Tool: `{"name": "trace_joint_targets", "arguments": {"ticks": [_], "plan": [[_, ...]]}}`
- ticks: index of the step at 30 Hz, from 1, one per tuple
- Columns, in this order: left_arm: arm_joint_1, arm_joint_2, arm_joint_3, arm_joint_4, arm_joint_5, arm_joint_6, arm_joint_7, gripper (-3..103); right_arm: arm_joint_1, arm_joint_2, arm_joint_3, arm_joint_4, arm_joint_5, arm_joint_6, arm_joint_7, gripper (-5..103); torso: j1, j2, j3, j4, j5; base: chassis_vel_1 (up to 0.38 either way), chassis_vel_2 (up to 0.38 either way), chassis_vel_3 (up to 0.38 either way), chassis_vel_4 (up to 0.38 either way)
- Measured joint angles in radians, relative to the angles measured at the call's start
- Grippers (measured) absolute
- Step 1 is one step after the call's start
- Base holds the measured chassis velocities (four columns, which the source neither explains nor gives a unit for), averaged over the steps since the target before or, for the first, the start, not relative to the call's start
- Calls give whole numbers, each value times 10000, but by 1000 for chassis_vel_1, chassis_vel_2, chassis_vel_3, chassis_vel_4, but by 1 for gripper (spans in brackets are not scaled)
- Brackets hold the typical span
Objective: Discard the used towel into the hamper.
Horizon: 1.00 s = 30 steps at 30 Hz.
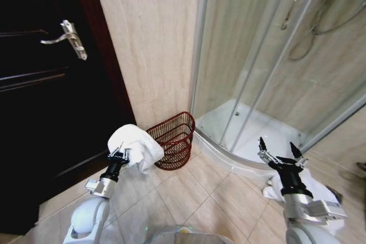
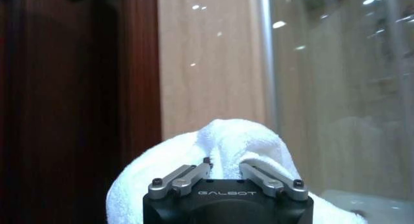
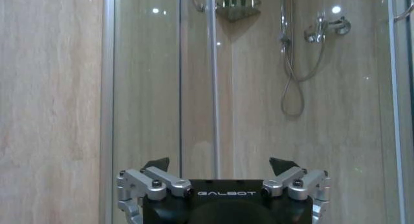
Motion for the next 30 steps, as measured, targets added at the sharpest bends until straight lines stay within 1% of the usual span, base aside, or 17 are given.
{"name": "trace_joint_targets", "arguments": {"ticks": [1,3,11,19,30], "plan": [[-37,19,40,4,0,-34,172,5,-1,2,-1,-6,-79,-45,-1,100,-1,-9,-9,2,0,0,0,0,0],[-127,58,158,-29,-12,-11,288,5,-1,6,-3,-32,-135,-53,-4,100,-1,-12,-13,3,-1,0,0,0,0],[-570,138,557,-154,109,372,306,5,113,-18,105,-213,-163,22,-82,100,9,11,1,0,0,0,0,0,0],[-670,244,853,-131,214,524,377,5,268,3,78,-344,-285,22,-136,100,18,43,19,1,0,0,0,0,0],[-822,414,1276,-127,273,819,377,5,382,19,43,-428,-371,-54,-148,100,32,73,43,3,0,-113,110,110,-105]]}}
